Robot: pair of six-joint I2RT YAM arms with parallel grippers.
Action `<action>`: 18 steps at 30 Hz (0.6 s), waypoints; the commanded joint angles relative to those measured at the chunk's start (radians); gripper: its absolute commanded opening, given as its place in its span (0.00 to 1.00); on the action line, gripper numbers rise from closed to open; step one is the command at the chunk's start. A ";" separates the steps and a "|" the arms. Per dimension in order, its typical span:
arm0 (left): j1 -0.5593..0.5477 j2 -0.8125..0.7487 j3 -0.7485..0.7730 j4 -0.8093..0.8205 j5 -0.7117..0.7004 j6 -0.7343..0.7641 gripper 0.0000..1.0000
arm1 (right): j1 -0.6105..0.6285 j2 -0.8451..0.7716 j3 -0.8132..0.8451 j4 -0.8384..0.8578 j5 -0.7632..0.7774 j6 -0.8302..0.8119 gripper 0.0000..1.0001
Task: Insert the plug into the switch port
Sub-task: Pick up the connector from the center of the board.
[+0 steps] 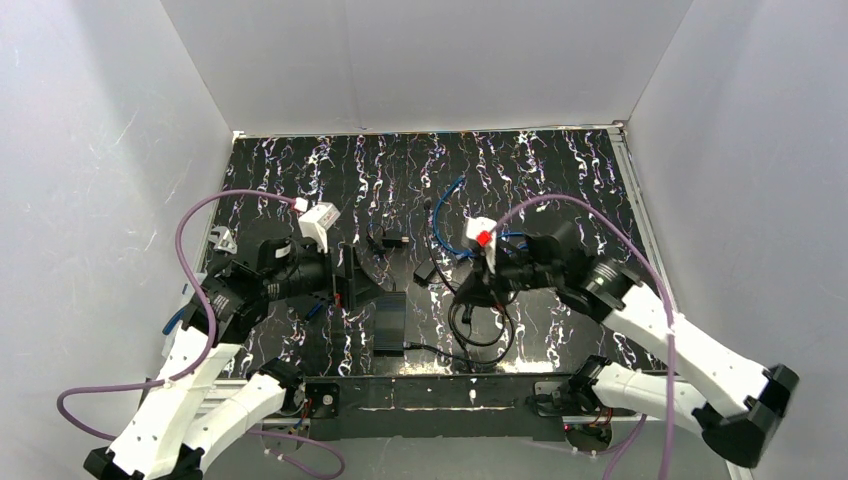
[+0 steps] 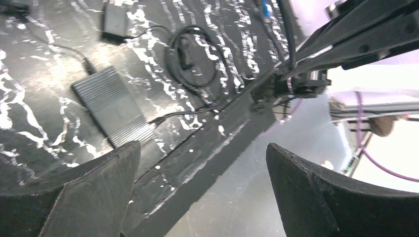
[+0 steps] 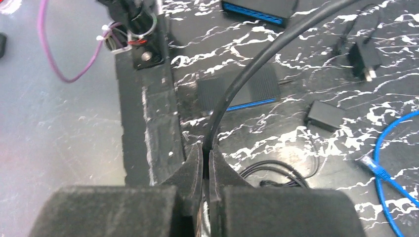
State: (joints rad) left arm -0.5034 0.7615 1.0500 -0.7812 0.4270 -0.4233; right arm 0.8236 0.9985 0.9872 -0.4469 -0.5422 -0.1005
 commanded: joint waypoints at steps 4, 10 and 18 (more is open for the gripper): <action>0.000 -0.015 0.068 0.105 0.241 -0.143 0.98 | 0.045 -0.209 -0.069 -0.036 -0.197 -0.133 0.01; 0.000 -0.035 0.066 0.217 0.320 -0.268 0.98 | 0.062 -0.272 -0.088 -0.017 -0.279 -0.197 0.01; 0.000 -0.053 0.010 0.408 0.360 -0.475 0.98 | 0.095 -0.301 -0.115 0.053 -0.290 -0.237 0.01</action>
State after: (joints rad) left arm -0.5034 0.7217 1.0838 -0.5047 0.7318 -0.7628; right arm 0.9001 0.7145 0.8749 -0.4670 -0.7985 -0.2949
